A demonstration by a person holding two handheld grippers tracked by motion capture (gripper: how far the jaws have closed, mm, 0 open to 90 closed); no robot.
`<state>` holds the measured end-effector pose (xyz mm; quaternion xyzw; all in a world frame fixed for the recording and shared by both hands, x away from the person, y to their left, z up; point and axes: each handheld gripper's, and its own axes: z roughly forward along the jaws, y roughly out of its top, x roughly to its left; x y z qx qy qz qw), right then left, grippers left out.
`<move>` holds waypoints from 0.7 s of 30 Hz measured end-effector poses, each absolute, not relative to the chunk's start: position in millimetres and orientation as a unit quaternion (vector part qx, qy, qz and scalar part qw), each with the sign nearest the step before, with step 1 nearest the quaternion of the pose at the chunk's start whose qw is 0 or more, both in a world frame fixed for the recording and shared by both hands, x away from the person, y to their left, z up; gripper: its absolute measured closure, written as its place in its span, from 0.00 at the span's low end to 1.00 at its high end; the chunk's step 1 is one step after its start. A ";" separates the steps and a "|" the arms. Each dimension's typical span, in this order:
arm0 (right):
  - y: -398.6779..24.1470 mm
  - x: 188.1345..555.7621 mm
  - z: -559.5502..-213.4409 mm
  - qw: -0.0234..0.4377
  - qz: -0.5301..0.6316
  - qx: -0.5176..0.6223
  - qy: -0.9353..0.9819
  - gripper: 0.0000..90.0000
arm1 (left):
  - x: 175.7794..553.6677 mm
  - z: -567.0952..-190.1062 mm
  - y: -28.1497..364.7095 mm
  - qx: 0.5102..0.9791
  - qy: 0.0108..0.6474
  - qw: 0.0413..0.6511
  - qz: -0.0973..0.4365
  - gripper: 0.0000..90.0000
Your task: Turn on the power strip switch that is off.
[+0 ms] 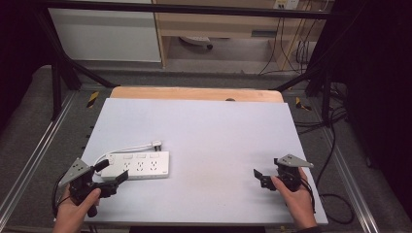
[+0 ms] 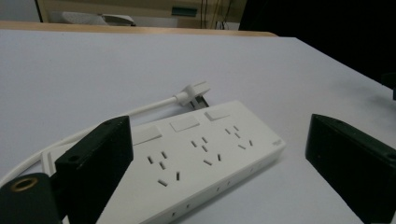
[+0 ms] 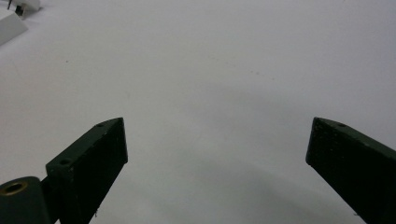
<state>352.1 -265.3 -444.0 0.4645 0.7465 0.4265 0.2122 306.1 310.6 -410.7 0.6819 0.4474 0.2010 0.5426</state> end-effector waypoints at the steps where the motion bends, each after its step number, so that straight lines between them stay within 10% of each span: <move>1: -264.7 351.9 -443.7 0.211 0.427 0.465 0.746 0.06 | 306.0 -410.1 310.7 0.680 0.448 0.544 0.202 0.08; 21: -264.2 351.8 -442.6 0.216 0.429 0.462 0.746 0.06 | 303.9 -401.0 313.1 0.659 0.451 0.566 0.203 0.07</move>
